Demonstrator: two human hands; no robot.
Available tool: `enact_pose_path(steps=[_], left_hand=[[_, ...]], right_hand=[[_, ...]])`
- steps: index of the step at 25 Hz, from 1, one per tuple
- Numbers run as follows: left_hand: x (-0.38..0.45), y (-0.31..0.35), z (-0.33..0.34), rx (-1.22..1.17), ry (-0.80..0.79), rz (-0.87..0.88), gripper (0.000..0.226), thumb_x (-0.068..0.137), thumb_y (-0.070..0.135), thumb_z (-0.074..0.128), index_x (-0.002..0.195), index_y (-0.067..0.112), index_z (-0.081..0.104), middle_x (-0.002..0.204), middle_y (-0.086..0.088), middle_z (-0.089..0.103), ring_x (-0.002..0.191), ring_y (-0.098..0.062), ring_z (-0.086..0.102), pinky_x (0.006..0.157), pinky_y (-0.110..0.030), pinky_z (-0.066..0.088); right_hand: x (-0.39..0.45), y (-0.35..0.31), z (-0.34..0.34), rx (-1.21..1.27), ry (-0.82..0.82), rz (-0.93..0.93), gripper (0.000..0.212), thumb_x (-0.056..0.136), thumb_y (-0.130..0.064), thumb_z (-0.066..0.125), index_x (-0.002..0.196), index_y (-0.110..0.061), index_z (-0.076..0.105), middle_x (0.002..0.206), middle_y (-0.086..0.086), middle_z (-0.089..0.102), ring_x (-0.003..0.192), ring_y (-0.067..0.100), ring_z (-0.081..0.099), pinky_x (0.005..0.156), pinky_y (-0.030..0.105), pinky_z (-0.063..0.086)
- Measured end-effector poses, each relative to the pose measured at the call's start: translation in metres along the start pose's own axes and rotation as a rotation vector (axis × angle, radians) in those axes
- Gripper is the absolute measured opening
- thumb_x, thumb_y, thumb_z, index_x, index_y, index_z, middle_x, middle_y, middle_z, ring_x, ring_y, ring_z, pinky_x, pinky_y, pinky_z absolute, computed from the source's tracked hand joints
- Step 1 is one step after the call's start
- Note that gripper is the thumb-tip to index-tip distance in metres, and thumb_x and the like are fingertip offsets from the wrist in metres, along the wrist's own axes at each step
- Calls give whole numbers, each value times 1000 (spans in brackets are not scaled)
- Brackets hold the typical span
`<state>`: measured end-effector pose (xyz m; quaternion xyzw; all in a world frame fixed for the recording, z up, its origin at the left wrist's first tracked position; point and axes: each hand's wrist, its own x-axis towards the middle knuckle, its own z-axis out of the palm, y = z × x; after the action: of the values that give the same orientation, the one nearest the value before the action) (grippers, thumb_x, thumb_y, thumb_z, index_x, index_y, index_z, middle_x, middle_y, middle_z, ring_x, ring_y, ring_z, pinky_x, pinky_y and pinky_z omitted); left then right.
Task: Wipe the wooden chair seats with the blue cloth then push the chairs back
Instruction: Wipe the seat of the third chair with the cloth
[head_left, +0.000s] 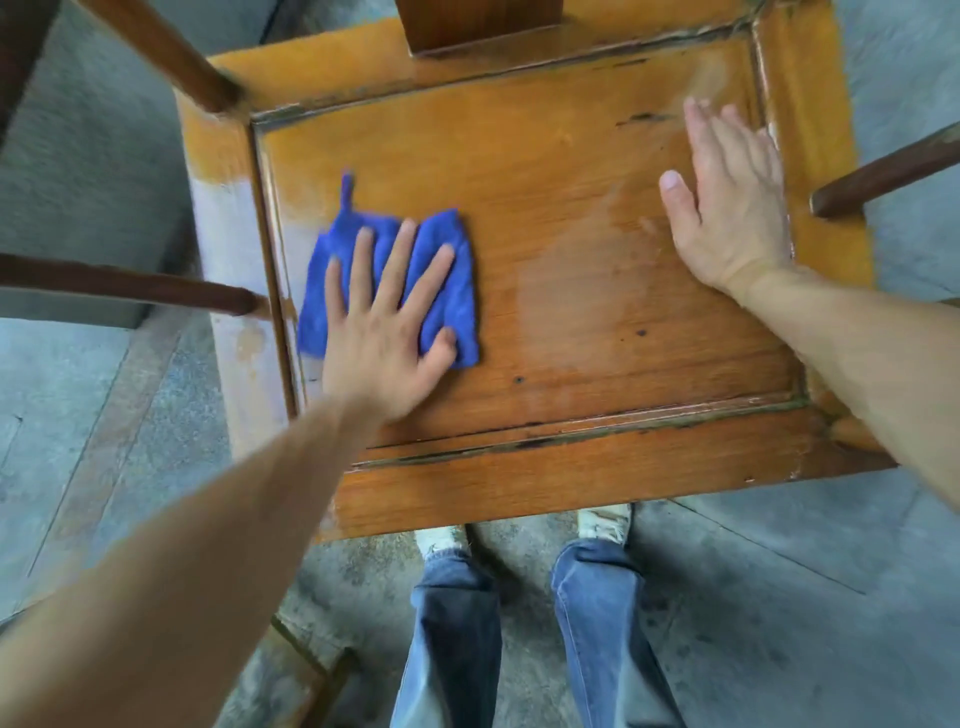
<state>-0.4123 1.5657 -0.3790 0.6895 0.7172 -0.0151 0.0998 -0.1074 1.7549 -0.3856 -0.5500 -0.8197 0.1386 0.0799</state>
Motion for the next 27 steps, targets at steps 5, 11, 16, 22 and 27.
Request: enact_pose_path(steps=[5,11,16,22,27], left_hand=[[-116,42,17,-67,-71,-326,73,91,59,32,158,33,20,168,-7,11,153,-39,6,118,-66,11],[-138,112,22,-56,-176,-298,73,90,63,35,156,35,21,166,-12,14,149,-50,11,111,-77,15],[-51,139,18,-14,-163,-159,77,89,78,20,156,40,14,166,-19,11,145,-60,7,106,-81,12],[119,167,0,78,-26,168,78,86,81,26,155,46,15,168,-9,9,148,-55,5,106,-81,8],[280,189,-21,69,10,198,73,87,75,23,154,49,10,169,-5,1,151,-48,-2,112,-76,3]], right_hand=[[-2,3,-13,33,-63,30,63,104,-39,30,159,-19,5,163,12,27,152,26,19,123,45,12],[-28,12,-4,38,79,39,69,101,-41,36,159,-14,9,166,9,14,153,28,15,123,49,14],[-27,14,-2,41,165,72,69,100,-46,36,158,-13,17,165,9,20,151,28,22,123,55,8],[-24,13,-4,85,164,102,68,98,-47,39,157,-21,21,165,14,18,151,30,23,123,56,11],[-22,13,-3,37,136,89,76,92,-50,47,157,-22,17,165,16,16,151,32,23,122,57,10]])
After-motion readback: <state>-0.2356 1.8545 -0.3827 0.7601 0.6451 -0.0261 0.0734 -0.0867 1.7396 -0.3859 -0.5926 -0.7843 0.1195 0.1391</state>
